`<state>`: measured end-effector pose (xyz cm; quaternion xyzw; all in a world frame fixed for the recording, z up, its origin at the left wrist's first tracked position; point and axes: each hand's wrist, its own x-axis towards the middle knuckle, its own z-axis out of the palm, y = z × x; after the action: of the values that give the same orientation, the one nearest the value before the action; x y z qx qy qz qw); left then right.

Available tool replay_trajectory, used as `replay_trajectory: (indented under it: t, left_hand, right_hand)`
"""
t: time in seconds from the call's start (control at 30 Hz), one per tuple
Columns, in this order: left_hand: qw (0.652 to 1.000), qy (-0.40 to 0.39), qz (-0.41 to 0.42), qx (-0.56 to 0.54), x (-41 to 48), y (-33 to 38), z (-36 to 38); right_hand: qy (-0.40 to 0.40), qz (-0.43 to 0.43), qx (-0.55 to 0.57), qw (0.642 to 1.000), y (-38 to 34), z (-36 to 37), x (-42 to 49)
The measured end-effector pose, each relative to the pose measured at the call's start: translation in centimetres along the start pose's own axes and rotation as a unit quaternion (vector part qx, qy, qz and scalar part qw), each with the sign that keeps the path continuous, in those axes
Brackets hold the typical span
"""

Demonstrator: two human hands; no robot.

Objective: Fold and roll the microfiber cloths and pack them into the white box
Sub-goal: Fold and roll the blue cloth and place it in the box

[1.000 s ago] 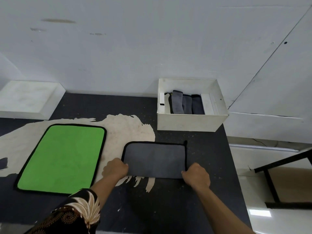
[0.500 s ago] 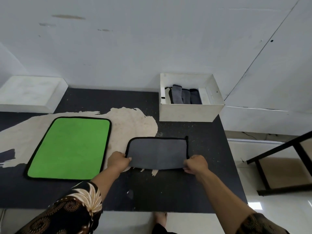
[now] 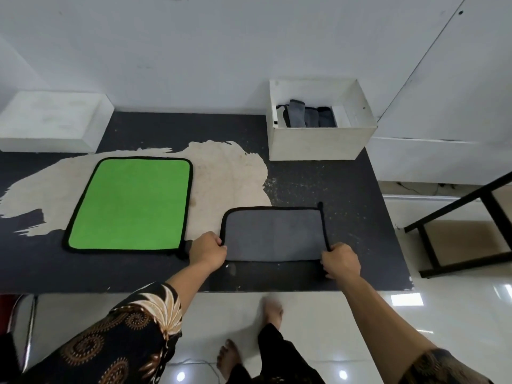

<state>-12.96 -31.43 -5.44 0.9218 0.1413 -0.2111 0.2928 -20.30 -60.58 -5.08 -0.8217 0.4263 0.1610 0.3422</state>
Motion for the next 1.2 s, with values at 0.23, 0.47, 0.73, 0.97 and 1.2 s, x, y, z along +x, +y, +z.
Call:
replay_trajectory:
  t: [0.23,0.47,0.73,0.97,1.2]
  left_hand:
    - [0.996,-0.041,-0.011,0.080,-0.7,1.5,-1.0]
    - [0.985,-0.020,-0.066,0.158,0.3,3.3,-0.9]
    - [0.971,0.004,-0.027,0.236,1.4,3.0,0.1]
    - [0.969,0.057,0.032,0.237,1.0,2.7,0.2]
    - [0.966,0.064,0.051,0.246,0.6,2.7,0.6]
  right_hand:
    - [0.011,0.027,-0.016,0.999,-0.8,-1.1,-1.4]
    - [0.009,0.021,-0.021,1.000,-1.5,-2.2,0.1]
    - [-0.019,-0.002,-0.079,0.997,-3.8,-1.7,1.3]
    - [-0.019,-0.011,-0.093,0.995,-4.4,-1.1,1.5]
    - [-0.009,0.003,-0.094,0.996,-4.5,-1.3,1.3]
